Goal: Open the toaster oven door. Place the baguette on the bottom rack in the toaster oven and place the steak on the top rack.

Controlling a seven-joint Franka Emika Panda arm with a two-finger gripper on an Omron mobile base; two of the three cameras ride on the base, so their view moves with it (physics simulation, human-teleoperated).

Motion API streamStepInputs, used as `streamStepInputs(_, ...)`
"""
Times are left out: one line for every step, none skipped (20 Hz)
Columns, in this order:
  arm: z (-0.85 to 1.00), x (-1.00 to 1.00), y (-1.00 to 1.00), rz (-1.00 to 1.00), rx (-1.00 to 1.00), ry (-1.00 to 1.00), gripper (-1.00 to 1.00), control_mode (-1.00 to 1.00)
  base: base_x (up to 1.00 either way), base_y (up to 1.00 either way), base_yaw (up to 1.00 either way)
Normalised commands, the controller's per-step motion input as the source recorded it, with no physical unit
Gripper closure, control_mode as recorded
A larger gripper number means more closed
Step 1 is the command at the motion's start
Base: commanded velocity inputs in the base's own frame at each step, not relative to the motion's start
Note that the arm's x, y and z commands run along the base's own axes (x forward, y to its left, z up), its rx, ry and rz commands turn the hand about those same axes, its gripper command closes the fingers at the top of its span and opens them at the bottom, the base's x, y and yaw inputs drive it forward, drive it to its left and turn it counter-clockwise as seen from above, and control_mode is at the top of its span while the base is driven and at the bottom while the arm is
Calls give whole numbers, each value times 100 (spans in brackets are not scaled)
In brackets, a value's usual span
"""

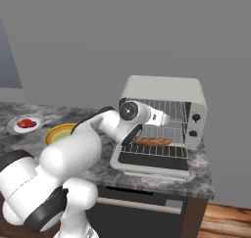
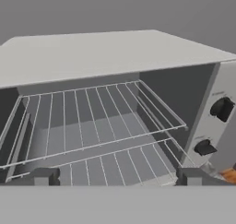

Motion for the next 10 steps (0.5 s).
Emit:
streamStepInputs(0,11,0,0,-7,0,-100,-100,0,0,0)
streamStepInputs(0,11,0,0,-8,0,-100,-100,0,0,0)
streamStepInputs(0,9,0,0,-7,0,-100,-100,0,0,0)
streamStepInputs(-1,10,0,0,-8,0,-100,-100,0,0,0)
streamStepInputs(-2,10,0,0,-8,0,-100,-100,0,0,0)
streamStepInputs(0,9,0,0,-7,0,-100,-100,0,0,0)
streamStepInputs(0,8,0,0,-5,0,-100,-100,0,0,0)
streamStepInputs(-2,8,0,1,-5,0,-100,-100,0,0,0)
streamStepInputs(-6,4,0,1,-3,0,-100,-100,0,0,0)
streamStepInputs(-5,0,0,1,-1,0,-100,-100,0,0,0)
